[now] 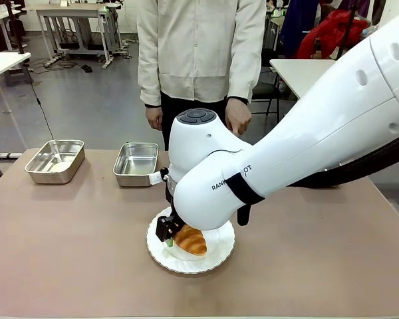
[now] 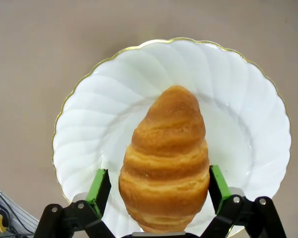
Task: Place the bread in the container.
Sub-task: Place the Butter Roll into the Airtight Container indicated by the human.
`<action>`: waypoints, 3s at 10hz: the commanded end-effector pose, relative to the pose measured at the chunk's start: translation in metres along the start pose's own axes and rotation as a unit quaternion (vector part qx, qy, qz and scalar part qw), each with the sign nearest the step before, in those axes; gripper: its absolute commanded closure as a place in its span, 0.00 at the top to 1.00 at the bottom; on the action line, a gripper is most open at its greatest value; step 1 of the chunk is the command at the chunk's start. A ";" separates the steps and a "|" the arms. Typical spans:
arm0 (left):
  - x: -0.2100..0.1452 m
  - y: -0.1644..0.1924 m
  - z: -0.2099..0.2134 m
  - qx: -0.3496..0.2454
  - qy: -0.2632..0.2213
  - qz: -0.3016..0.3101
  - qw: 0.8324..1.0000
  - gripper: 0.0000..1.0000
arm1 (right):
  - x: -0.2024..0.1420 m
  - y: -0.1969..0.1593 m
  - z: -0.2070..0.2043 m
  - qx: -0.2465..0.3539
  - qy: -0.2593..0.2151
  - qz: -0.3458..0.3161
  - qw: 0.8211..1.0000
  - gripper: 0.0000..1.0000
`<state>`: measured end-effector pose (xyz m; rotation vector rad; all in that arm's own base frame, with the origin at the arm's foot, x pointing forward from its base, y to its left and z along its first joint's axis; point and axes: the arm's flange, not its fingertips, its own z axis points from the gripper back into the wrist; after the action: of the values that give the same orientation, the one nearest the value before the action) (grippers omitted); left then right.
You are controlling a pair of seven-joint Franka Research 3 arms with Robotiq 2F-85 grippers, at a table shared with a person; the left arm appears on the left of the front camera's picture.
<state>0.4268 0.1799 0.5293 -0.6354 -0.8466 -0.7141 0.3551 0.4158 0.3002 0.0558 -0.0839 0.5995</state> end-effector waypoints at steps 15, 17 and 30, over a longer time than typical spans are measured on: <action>0.000 -0.002 0.001 -0.003 -0.005 -0.005 1.000 1.00 | 0.024 -0.059 0.103 -0.077 -0.095 -0.098 0.988 0.28; 0.000 -0.002 0.001 -0.003 -0.005 -0.005 1.000 1.00 | 0.048 -0.114 0.140 -0.089 -0.113 -0.145 0.979 0.28; 0.000 -0.002 0.001 -0.003 -0.005 -0.005 1.000 1.00 | 0.099 -0.244 0.090 -0.078 -0.068 -0.244 0.964 0.28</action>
<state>0.4265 0.1803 0.5294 -0.6350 -0.8470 -0.7131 0.5658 0.2635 0.3969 -0.0294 -0.2549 0.1111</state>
